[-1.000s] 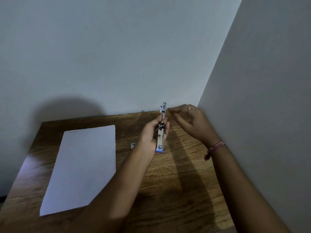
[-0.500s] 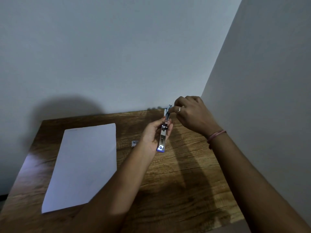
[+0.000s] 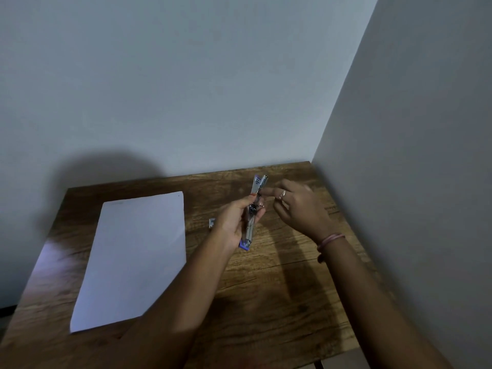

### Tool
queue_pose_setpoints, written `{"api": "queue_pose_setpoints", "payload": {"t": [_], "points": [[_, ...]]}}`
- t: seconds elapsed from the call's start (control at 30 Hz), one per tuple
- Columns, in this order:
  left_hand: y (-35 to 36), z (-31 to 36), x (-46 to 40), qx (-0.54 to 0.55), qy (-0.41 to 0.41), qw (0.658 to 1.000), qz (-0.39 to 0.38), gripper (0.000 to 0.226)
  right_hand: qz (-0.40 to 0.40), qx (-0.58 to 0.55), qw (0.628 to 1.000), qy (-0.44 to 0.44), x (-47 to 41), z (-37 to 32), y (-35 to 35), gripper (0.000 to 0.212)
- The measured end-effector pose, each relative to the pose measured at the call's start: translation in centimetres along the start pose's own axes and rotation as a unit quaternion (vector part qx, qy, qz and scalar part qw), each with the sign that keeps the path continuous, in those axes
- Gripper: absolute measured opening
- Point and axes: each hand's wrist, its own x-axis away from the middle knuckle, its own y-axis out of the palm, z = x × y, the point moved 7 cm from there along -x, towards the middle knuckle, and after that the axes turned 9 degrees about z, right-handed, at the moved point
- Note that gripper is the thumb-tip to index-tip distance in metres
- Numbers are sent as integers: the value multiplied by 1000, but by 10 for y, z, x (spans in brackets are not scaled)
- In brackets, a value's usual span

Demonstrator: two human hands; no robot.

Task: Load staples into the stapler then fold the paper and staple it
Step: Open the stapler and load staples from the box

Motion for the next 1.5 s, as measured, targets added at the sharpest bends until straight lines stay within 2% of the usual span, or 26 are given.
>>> {"api": "queue_pose_setpoints", "payload": {"t": [0.13, 0.27, 0.43, 0.57, 0.77, 0.93, 1.1, 1.2, 1.23, 1.5], "points": [[-3, 0, -1, -41, 41, 998, -12, 9, 35, -133, 987, 81, 13, 12, 10, 38], [-4, -1, -4, -89, 92, 991, -26, 11, 101, -298, 927, 204, 34, 31, 16, 38], [-18, -9, -14, -167, 129, 977, -31, 9, 86, -352, 864, 348, 76, 62, 45, 29], [-29, -15, -23, -263, 176, 948, -27, 16, 84, -315, 848, 417, 115, 79, 59, 22], [-34, -14, -22, -452, 287, 843, -57, 19, 102, -275, 862, 414, 142, 79, 66, 24], [-30, -11, -18, -595, 373, 708, -78, 27, 111, -274, 855, 426, 145, 82, 71, 25], [-25, -13, -18, -652, 399, 637, -92, 31, 115, -267, 852, 435, 147, 84, 73, 23], [-29, -21, -25, -735, 369, 560, -102, 31, 108, -261, 852, 441, 148, 84, 74, 22], [-31, -22, -26, -748, 358, 550, -100, 31, 107, -262, 852, 441, 149, 84, 74, 22], [-27, -12, -27, -687, 381, 615, -70, 30, 108, -256, 851, 447, 148, 84, 75, 20]]}}
